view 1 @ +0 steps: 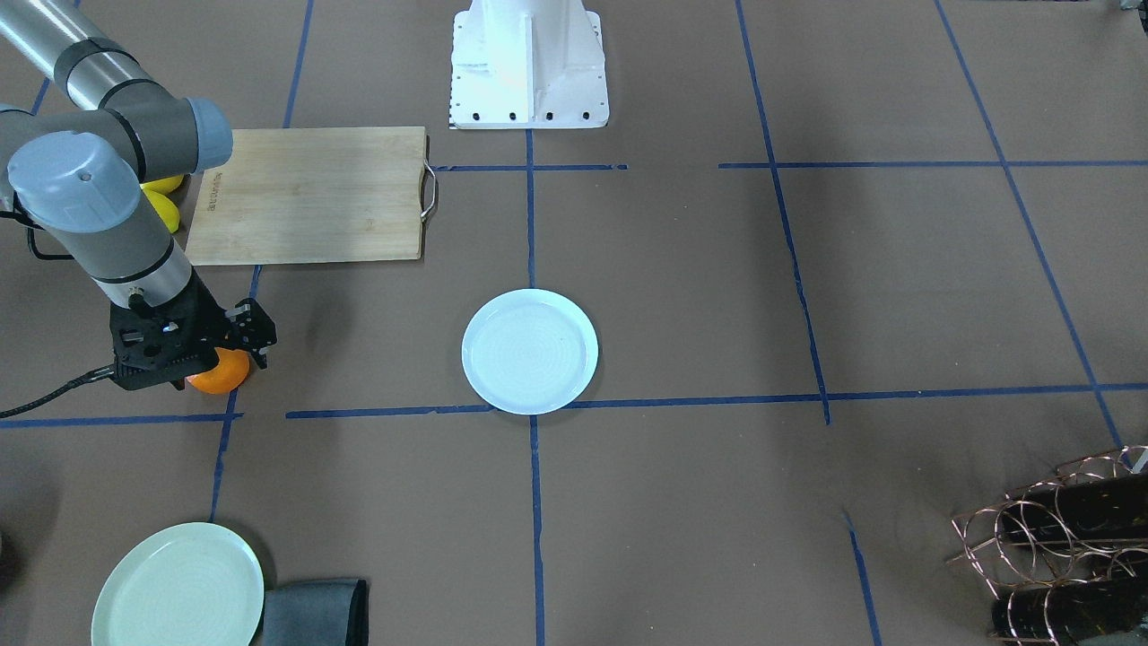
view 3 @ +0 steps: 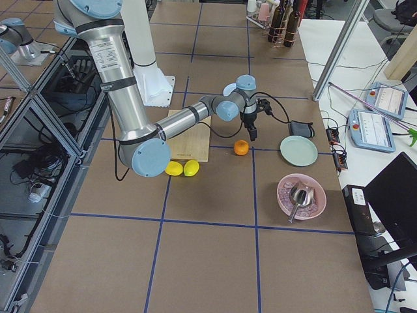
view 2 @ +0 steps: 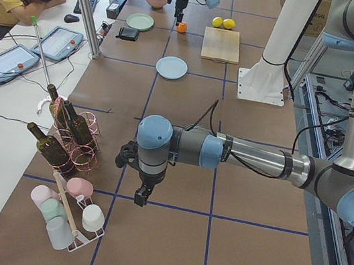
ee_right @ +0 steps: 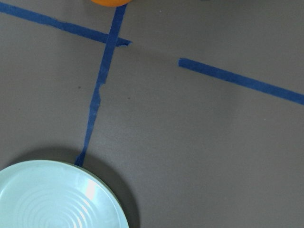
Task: Pick orange to plate
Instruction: 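Move the right gripper down over the orange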
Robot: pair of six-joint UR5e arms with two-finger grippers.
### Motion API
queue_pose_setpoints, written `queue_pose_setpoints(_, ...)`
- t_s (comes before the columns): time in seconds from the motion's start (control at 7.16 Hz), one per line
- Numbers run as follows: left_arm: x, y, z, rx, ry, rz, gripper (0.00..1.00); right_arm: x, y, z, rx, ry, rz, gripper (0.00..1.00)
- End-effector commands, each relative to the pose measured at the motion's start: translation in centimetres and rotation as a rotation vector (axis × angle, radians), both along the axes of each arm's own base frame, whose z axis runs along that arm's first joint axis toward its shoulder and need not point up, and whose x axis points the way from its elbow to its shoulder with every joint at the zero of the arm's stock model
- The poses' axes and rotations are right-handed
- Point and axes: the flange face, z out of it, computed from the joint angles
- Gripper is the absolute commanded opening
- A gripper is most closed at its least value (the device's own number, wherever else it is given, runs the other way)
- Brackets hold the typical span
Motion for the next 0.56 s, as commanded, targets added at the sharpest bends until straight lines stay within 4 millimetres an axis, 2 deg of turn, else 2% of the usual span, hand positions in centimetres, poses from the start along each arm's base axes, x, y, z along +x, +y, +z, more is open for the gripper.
queue_pose_setpoints(0.0,0.0,-0.1,-0.1,0.004,0.000,0.000,1.00,0.2,0.7,2.3,-0.017,0.033,-0.002,1.00)
queue_pose_setpoints(0.14,0.0,-0.1,-0.1,0.004,0.000,0.000,1.00,0.4,0.9,3.0,-0.023,0.043,-0.001,1.00)
queue_pose_setpoints(0.42,0.0,0.0,-0.1,0.004,0.000,0.000,1.00,-1.1,1.7,3.4,-0.014,0.067,-0.005,1.00)
